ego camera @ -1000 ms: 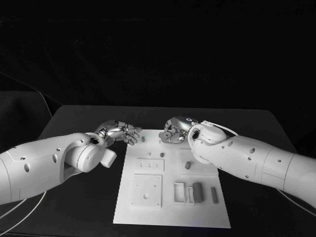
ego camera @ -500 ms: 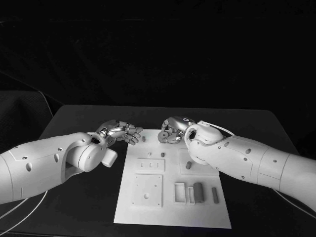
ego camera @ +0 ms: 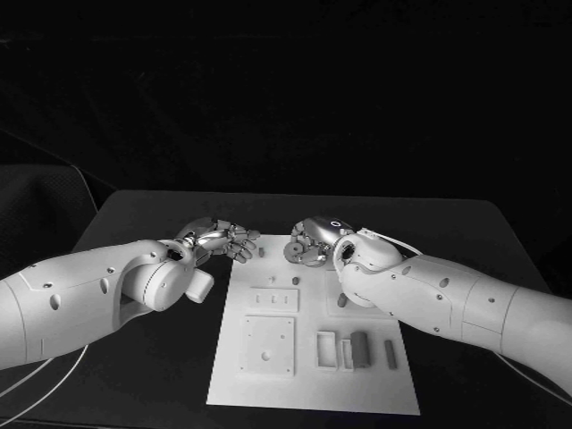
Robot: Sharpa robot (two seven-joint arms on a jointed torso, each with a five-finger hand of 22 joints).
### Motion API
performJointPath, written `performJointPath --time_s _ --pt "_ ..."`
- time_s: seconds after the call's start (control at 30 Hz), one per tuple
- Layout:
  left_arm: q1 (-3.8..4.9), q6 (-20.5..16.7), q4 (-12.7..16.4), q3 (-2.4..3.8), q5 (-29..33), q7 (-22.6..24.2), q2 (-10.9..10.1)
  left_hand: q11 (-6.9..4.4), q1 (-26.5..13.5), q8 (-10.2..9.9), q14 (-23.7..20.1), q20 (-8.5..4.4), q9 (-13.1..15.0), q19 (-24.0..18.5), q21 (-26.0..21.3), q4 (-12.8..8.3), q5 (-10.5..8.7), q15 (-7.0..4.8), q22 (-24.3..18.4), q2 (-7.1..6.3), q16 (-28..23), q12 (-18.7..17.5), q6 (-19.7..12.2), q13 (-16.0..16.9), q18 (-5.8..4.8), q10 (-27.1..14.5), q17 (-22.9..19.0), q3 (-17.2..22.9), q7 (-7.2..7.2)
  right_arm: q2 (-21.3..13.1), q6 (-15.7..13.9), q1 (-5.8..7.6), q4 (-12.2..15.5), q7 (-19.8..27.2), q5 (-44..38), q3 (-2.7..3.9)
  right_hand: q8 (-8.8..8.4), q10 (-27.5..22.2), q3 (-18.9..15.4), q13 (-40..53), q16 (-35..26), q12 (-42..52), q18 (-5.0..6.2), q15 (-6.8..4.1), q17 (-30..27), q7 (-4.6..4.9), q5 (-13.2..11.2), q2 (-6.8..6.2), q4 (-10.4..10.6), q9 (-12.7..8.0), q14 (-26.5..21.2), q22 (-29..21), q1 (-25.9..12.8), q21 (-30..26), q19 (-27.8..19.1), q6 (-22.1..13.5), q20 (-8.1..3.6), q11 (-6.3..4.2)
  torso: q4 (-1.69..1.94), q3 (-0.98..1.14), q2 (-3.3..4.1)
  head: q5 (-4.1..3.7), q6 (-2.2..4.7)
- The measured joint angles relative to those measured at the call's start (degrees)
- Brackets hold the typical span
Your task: Assemble the parts on the task board
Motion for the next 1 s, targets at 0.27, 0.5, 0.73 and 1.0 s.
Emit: performJointPath --time_s 0.27,0.5,0.73,1.0 --pt "0.0 -0.01 -0.17 0.0 0.0 0.0 0.28 0.0 0.0 0.0 0.0 0.0 0.0 0.0 0.0 0.0 0.0 0.0 0.0 0.0 0.0 0.0 0.0 0.0 0.0 0.0 0.0 0.0 0.0 0.76 -1.07 -0.38 -1.17 1.44 -0.11 -0.97 0.0 0.21 -0.01 0.0 0.0 0.0 0.0 -0.12 0.0 -0.1 0.0 0.0 -0.01 0.02 0.15 -0.01 0.0 0.0 0.0 0.1 0.0 -0.21 -0.03 0.02 -0.01 -0.08 0.17" --pt "-0.01 -0.01 -0.39 0.0 0.0 0.0 0.46 0.0 0.0 0.0 0.0 0.0 0.0 0.0 0.0 0.0 0.0 0.0 0.0 0.0 0.0 0.0 0.0 0.0 0.0 0.0 0.0 0.0 0.0 1.43 -1.78 -1.01 -2.05 2.23 -0.34 -1.27 0.0 0.21 -0.01 -0.05 0.0 0.0 0.0 -0.12 -0.05 -0.08 0.0 -0.16 -0.02 0.21 0.15 0.04 -0.15 0.0 0.0 0.34 0.0 -0.2 0.12 0.01 -0.01 0.02 0.2" --pt "-0.01 0.0 -0.44 -0.01 0.0 0.0 0.47 0.0 0.0 0.0 0.0 0.0 0.0 0.0 0.0 0.0 0.0 0.0 0.0 0.0 0.0 0.0 0.0 0.0 0.0 0.0 0.0 0.0 0.0 1.56 -2.5 -1.01 -2.43 2.55 -1.16 -1.3 -0.01 0.22 -0.07 -0.05 0.0 0.22 0.0 -0.12 -0.04 -0.04 0.0 -0.16 -0.07 0.21 0.15 0.04 -0.15 0.0 0.0 0.39 0.0 -0.2 0.08 -0.04 -0.02 0.18 0.19" --pt "-0.01 0.0 -0.42 -0.01 0.0 0.0 0.47 0.0 0.0 0.0 0.0 0.0 0.0 0.0 0.0 0.0 0.0 0.0 0.0 0.0 0.0 0.0 0.0 0.0 0.0 0.0 0.0 0.0 0.0 2.14 -2.81 -1.01 -3.27 2.61 -1.8 -1.31 -0.03 0.31 -0.08 -0.05 0.0 0.22 0.0 0.06 -0.04 -0.03 0.0 -0.39 -0.08 0.19 0.33 0.03 0.08 0.0 -0.01 0.39 0.0 -0.11 0.05 -0.1 -0.02 0.25 0.38"
